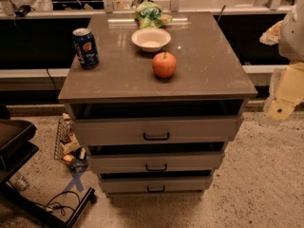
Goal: Pick pepsi can
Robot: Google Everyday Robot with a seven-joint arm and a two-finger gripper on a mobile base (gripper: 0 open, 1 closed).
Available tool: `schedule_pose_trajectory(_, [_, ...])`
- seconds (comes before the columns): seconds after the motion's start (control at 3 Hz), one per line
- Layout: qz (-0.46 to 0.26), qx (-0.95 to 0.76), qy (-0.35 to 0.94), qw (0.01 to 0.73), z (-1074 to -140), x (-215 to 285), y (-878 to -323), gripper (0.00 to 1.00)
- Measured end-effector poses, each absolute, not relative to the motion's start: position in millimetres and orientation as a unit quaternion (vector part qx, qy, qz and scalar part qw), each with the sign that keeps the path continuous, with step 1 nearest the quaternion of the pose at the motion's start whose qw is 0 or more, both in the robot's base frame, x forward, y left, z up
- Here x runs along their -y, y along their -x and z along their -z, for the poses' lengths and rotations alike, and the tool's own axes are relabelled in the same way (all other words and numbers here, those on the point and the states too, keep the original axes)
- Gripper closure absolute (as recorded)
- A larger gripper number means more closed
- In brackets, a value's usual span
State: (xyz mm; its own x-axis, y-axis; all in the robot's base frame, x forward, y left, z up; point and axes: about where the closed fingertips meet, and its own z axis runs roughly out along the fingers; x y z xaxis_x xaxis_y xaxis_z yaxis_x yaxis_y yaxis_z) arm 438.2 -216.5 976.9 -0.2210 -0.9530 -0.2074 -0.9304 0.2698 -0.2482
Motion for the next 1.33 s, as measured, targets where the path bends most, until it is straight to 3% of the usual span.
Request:
schedule_pose_trajectory(0.67, [0.035,-0.777,0.598,0.193,-984,202,-447,0.00])
schedule_pose_trajectory(1.33, [-0.048,-0.765,0.519,0.379,-1008,142,-499,0.00])
